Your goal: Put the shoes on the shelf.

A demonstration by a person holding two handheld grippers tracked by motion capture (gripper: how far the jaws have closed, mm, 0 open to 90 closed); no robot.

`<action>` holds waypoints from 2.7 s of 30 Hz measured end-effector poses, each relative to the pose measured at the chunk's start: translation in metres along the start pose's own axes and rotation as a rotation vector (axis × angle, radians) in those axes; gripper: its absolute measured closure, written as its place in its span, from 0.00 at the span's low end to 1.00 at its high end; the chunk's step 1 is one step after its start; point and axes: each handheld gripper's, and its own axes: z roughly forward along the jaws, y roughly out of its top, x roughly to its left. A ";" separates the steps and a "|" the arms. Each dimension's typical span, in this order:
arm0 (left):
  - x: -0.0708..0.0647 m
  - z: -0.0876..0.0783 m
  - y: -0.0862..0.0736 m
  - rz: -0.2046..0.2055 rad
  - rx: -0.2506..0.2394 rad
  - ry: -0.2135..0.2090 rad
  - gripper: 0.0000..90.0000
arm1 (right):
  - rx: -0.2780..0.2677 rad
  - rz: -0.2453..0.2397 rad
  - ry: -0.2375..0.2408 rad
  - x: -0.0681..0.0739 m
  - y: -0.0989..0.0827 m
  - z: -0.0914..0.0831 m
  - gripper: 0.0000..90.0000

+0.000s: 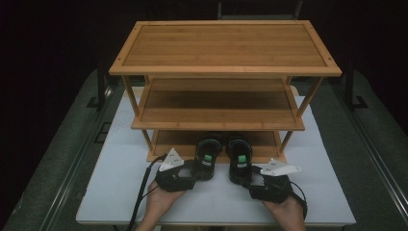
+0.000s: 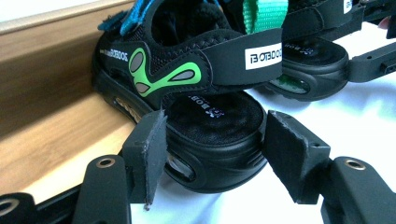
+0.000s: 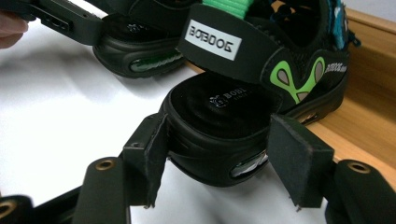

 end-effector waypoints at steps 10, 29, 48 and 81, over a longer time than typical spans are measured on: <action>0.001 0.008 0.002 -0.004 -0.006 0.007 0.44 | -0.003 0.008 -0.014 -0.005 0.007 0.007 0.45; 0.005 0.025 0.010 -0.008 -0.034 0.035 0.45 | -0.023 0.030 -0.031 -0.011 0.016 0.023 0.48; 0.013 0.049 0.020 -0.010 -0.046 0.079 0.45 | -0.040 0.042 -0.084 -0.023 0.021 0.039 0.50; 0.018 0.062 0.026 -0.034 -0.046 0.104 0.45 | -0.058 0.038 -0.154 -0.031 0.030 0.054 0.50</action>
